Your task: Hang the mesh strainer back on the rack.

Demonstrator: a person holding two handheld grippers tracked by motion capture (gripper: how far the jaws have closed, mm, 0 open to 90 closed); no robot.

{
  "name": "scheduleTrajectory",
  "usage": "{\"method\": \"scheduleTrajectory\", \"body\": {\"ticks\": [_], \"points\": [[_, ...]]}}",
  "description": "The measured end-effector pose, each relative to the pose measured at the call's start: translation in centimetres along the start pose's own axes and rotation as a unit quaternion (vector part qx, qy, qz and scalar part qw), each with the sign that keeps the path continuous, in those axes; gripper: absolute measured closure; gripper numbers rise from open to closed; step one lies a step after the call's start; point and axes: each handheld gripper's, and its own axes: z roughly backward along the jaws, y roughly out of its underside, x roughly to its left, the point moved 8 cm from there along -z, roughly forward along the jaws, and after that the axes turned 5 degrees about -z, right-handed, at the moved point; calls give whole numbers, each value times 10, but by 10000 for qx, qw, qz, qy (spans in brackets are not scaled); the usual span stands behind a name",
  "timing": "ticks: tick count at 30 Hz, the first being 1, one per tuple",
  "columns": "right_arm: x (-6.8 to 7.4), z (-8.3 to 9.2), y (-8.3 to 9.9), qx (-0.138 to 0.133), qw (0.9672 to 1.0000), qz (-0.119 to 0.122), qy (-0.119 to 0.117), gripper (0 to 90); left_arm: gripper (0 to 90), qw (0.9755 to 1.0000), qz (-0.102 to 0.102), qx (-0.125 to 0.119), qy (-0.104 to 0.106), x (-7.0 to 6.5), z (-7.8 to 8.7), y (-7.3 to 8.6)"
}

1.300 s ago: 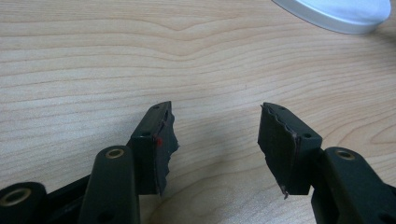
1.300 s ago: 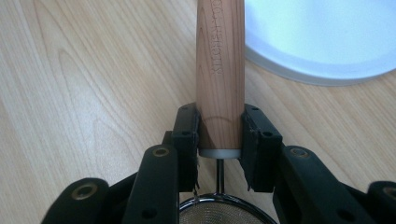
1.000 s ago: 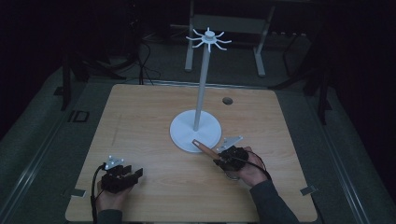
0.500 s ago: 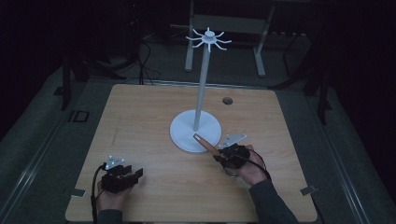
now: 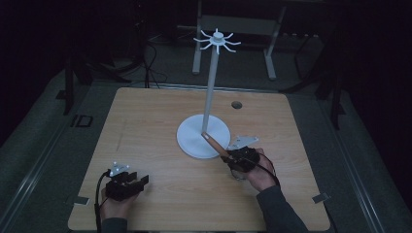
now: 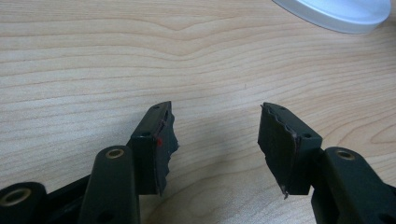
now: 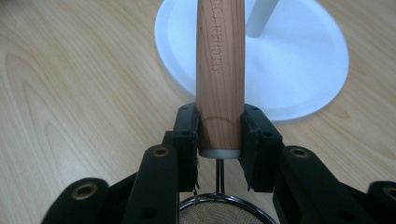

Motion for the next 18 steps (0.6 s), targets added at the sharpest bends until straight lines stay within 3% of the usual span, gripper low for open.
{"method": "scheduleTrajectory", "body": {"ticks": [18], "points": [[-7,10,-18,-525,9980,-303,192,697,454,10000,-4,-10,3,0,0,0]]}}
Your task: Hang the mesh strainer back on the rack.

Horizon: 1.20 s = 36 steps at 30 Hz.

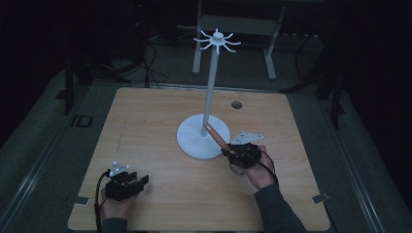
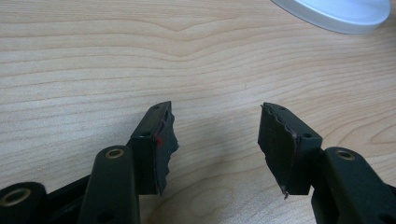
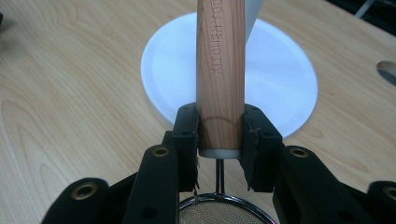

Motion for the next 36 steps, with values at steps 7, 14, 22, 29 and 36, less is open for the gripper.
{"method": "scheduleTrajectory", "body": {"ticks": [7,14,22,29,36], "points": [[-2,6,-11,-224,9997,-92,-14,697,454,10000,9,-10,2,0,0,0],[-2,9,-18,-394,9991,-121,32,696,454,10000,11,-5,8,0,0,0],[-3,13,-22,-572,9981,-196,76,697,453,10000,14,-9,11,0,0,0],[-5,16,-26,-659,9975,-252,98,697,454,10000,19,-20,11,0,0,0],[-6,19,-31,-744,9967,-305,115,696,453,10000,17,-22,9,0,0,0]]}}
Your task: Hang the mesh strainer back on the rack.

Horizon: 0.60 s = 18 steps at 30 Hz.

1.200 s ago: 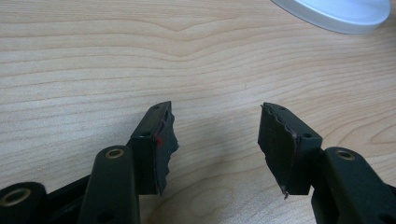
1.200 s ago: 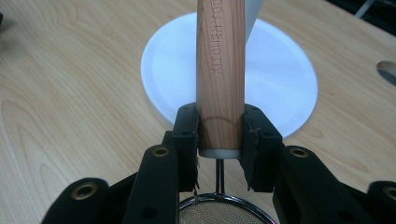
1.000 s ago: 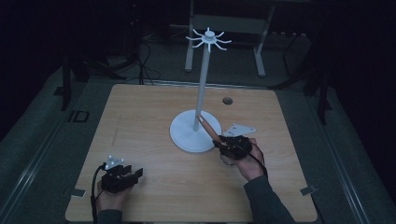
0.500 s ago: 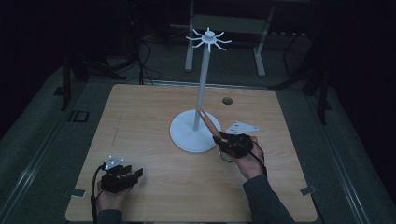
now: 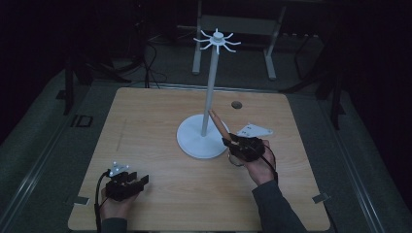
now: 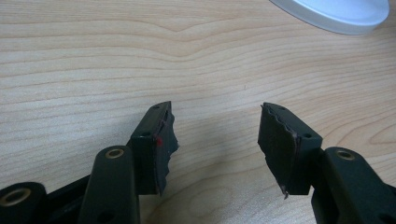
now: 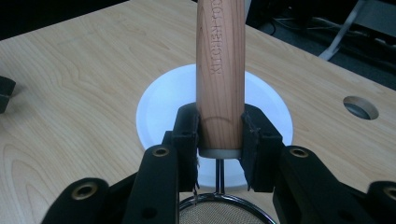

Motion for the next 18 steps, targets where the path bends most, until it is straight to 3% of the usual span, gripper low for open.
{"method": "scheduleTrajectory", "body": {"ticks": [18], "points": [[-3,6,-17,-326,9992,-238,78,696,453,10000,-12,18,8,0,0,0]]}}
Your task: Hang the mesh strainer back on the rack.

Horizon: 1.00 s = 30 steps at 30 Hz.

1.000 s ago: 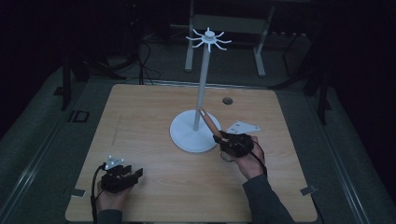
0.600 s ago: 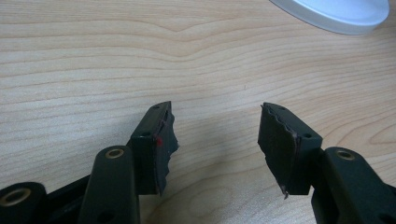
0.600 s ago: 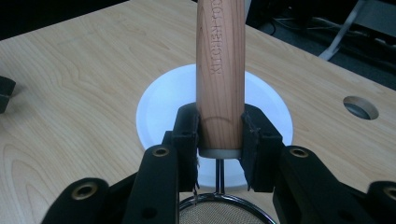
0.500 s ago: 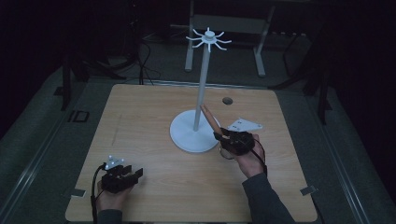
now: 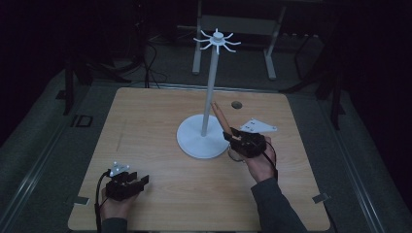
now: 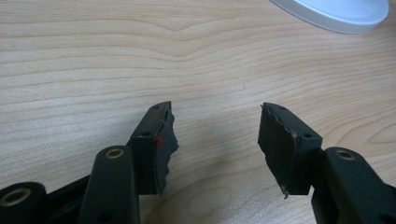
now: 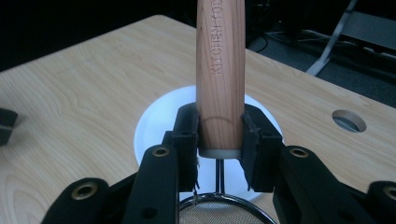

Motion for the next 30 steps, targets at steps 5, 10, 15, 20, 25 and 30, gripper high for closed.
{"method": "scheduleTrajectory", "body": {"ticks": [5,10,15,20,25,30], "points": [[-2,1,-4,-72,9999,-68,16,696,453,10000,-15,6,-2,1,0,0],[-2,3,-9,-123,9999,-94,10,696,453,10000,-8,-3,-1,0,0,0],[-2,4,-14,-190,9998,-99,1,696,453,10000,-1,-6,1,0,0,0],[-2,5,-17,-231,9997,-127,-16,696,453,10000,3,-12,4,0,0,0],[-3,6,-20,-291,9993,-220,-64,696,453,10000,-1,-9,5,0,0,0],[-5,8,-23,-355,9991,-220,-38,696,453,10000,12,-10,10,0,1,0]]}}
